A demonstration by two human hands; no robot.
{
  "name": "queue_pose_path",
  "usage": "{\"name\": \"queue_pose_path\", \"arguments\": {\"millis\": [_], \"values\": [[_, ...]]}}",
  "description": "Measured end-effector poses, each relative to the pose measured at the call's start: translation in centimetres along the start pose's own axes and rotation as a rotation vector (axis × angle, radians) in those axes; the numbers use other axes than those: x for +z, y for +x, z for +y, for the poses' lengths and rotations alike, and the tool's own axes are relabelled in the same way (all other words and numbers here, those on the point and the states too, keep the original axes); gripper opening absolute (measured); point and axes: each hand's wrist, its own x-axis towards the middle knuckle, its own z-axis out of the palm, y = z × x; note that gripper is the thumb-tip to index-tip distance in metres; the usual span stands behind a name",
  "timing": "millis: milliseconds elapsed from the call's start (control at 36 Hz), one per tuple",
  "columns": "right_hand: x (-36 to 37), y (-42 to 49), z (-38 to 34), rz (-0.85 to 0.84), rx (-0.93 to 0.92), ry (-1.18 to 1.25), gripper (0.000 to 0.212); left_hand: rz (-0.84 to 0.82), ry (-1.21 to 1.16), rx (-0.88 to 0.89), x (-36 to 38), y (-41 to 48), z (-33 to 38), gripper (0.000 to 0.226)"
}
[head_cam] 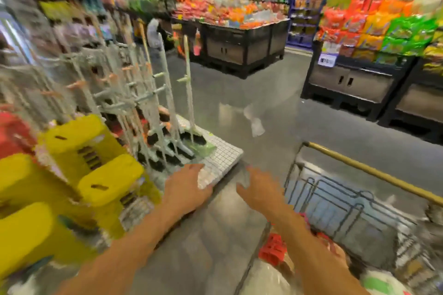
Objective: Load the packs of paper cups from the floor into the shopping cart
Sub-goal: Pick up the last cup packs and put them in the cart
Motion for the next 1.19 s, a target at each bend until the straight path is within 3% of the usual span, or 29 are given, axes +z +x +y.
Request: {"name": "queue_pose_path", "arguments": {"millis": [111,361,611,750,889,1000,1083,1194], "values": [[0.9,-0.7,-13.3,-0.043,-0.224,-0.069,0.064,0.113,0.025,-0.121,-8.2,-5.3,-10.0,0.077],[8.5,-11.2,-45.3,-0.100,-0.730,-0.166,0.053,0.303,0.045,-0.483,-22.1,-25.8,-33.4,0.087],[18.8,-28.2,-69.7,-0.266,-1.242,-0.157,0.045,0.476,0.077,-0.952,-29.1,-48.6,-49.4,0.063],[23.7,-35.4,-78.7,-0.364,-1.479,-0.181,0.045,0.556,0.026,-1.160,-30.1,-58.1,-54.6,0.083],[27.9,-41.5,-85.8,-0.453,-1.703,-0.247,0.058,0.634,0.028,-1.334,-30.7,-64.9,-58.2,0.072],[30.7,-45.6,-90.0,-0.488,-1.866,-0.202,0.050,0.673,0.061,-1.502,-31.1,-68.7,-59.5,0.056],[32.3,-48.6,-92.5,-0.536,-1.953,-0.188,0.040,0.710,0.048,-1.651,-31.4,-71.1,-60.5,0.061],[34.4,-52.5,-95.6,-0.598,-2.071,-0.189,0.041,0.758,-0.003,-1.802,-31.4,-74.1,-61.3,0.065]]}}
